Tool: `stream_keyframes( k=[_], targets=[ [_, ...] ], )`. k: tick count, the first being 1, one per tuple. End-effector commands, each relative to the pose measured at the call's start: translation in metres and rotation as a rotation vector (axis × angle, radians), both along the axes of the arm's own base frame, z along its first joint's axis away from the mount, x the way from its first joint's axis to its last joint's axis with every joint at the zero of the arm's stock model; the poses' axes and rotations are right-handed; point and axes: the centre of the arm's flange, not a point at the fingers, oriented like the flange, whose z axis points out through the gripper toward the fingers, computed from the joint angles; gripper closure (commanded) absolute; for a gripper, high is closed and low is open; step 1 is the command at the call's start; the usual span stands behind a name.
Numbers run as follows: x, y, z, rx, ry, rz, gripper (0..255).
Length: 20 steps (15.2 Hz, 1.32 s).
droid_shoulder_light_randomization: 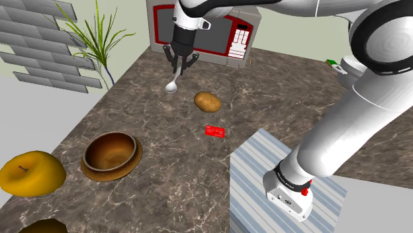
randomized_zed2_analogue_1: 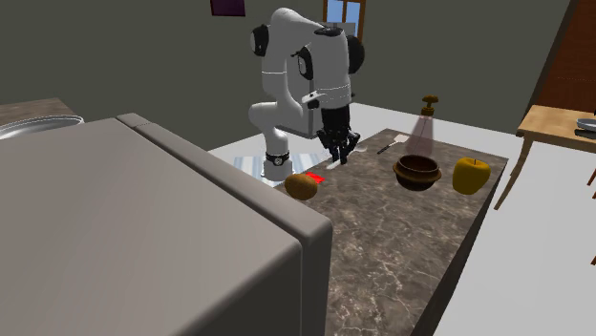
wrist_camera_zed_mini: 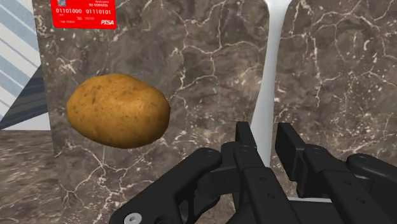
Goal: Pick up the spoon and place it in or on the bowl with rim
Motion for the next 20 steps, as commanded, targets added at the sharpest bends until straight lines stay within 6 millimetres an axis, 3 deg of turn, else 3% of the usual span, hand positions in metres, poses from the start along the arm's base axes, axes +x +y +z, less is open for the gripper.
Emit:
stream_keyframes(
  k=[1,20],
  targets=[
    [-0.008,0.024,-0.002,0.0,0.0,-0.001,255],
    [-0.084,0.263,0.005,0.0,0.0,-0.001,255]
  ],
)
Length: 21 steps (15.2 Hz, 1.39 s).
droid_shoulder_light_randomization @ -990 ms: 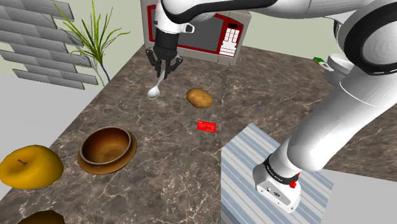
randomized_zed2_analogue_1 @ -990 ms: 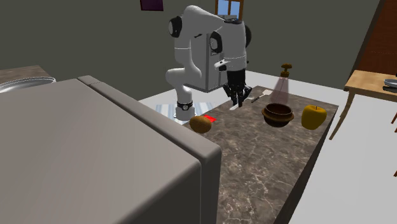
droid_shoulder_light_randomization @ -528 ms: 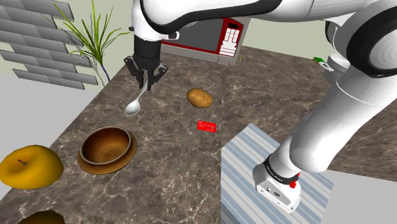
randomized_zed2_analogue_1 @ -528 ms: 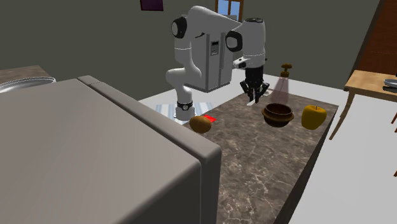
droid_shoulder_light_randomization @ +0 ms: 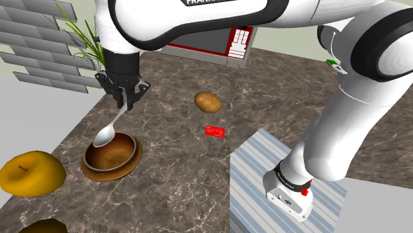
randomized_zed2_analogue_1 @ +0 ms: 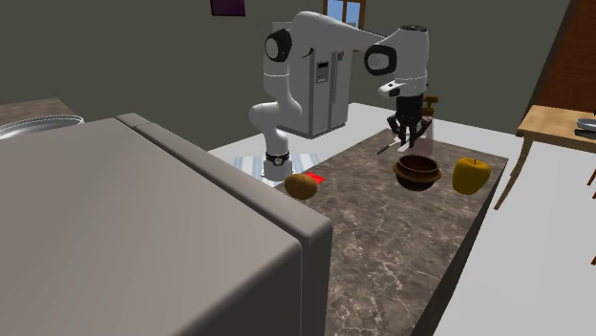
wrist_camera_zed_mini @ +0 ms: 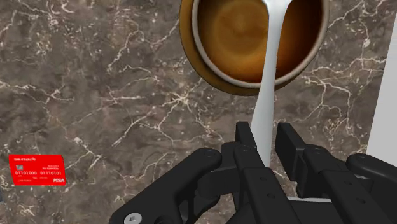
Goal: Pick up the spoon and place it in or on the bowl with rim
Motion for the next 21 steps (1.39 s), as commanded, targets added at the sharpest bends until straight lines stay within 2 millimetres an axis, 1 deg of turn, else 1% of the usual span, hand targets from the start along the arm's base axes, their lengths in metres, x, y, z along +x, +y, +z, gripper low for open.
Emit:
stream_keyframes(
  k=[1,3,17,18,21],
  targets=[
    [-0.007,0.024,0.0,0.001,0.0,-0.002,255],
    [-0.014,0.047,0.001,0.001,0.0,-0.002,255],
    [-0.014,0.047,-0.073,0.001,0.0,-0.002,255],
    [-0.014,0.047,-0.081,0.001,0.0,-0.002,255],
    [-0.014,0.047,-0.081,0.001,0.0,-0.002,255]
  ],
)
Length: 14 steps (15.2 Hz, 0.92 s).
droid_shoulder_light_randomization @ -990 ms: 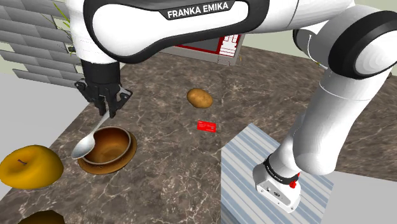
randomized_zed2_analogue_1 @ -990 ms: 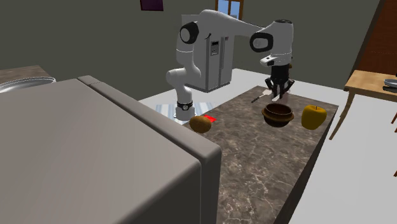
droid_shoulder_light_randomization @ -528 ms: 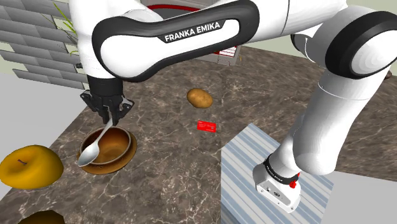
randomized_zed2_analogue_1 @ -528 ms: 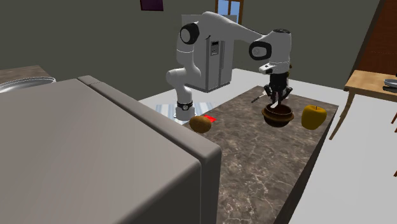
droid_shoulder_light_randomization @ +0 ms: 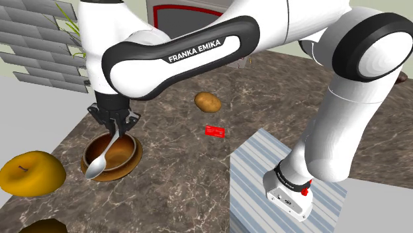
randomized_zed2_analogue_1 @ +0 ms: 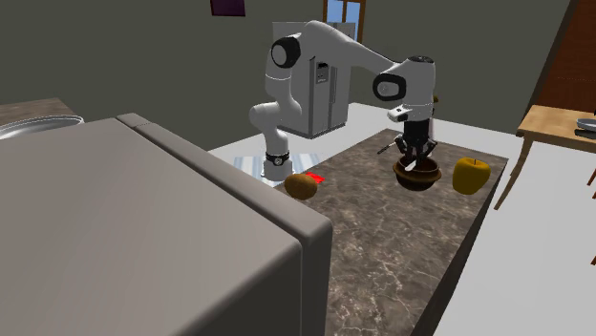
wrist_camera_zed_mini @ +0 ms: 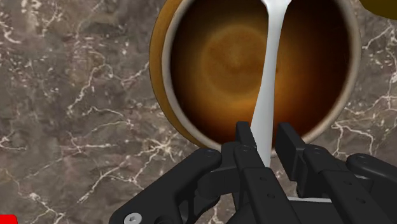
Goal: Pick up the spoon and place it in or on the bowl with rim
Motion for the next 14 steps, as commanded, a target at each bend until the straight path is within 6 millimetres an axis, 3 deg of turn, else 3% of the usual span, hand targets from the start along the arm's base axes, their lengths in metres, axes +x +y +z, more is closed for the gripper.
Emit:
stream_keyframes(
  k=[1,5,6,11,14],
  targets=[
    [0.0,0.0,-0.001,0.0,0.0,0.0,255],
    [0.0,0.0,-0.001,0.0,0.0,0.0,255],
    [0.0,0.0,-0.001,0.0,0.0,0.0,0],
    [0.0,0.0,-0.001,0.0,0.0,0.0,0],
    [-0.001,-0.006,0.038,0.0,0.0,0.0,0]
  ],
)
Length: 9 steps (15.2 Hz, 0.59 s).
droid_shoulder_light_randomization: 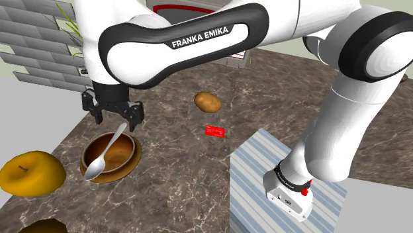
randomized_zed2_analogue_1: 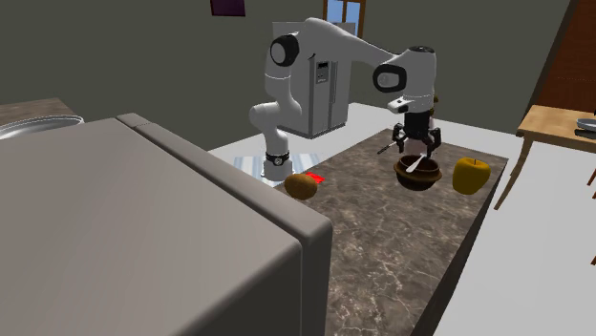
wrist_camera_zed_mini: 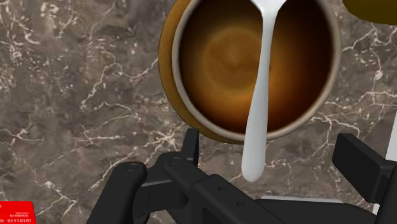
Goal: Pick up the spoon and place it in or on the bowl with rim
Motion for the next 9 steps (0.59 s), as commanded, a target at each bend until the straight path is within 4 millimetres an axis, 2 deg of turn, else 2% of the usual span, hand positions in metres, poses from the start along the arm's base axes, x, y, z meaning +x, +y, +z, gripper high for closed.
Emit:
stream_keyframes(
  k=[1,9],
  targets=[
    [0.0011,-0.0051,0.0217,-0.001,0.001,0.001,0],
    [0.0011,-0.005,0.0217,-0.001,0.001,0.001,0]
  ],
)
